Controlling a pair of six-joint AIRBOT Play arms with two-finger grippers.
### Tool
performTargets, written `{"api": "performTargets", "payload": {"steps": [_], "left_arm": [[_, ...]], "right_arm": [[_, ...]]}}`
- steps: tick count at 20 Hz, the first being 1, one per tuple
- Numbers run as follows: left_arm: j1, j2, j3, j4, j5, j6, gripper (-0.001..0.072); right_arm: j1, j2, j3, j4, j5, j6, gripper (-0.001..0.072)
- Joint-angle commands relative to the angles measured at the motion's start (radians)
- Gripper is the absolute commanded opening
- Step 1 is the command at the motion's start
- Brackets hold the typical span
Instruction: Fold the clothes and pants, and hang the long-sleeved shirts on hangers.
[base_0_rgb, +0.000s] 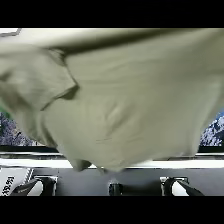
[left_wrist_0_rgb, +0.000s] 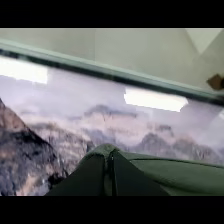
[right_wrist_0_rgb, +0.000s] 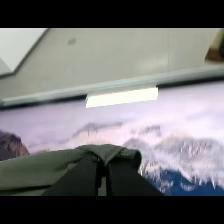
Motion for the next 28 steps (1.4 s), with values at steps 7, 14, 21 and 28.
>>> {"api": "performTargets", "payload": {"steps": [7,14,21,28], "left_arm": [[-0.229,-0.711,-0.124,-0.007,0.286,0.093,0.0015],[-0.258,-0.993,0.164,-0.006,0.411,0.114,0.0015],[-0.234,-0.999,0.188,0.028,0.169,0.112,0.0015],[-0.197,-0.981,0.187,0.069,-0.287,0.028,0.0015]], "right_arm": [[0.281,-0.639,-0.113,-0.370,0.068,0.055,0.0029],[0.336,-0.754,-0.113,-0.481,0.426,0.227,0.0029],[0.336,-0.742,-0.113,-0.531,0.233,0.229,0.0029],[0.336,-0.731,-0.113,-0.655,-0.117,0.228,0.0029]]}}
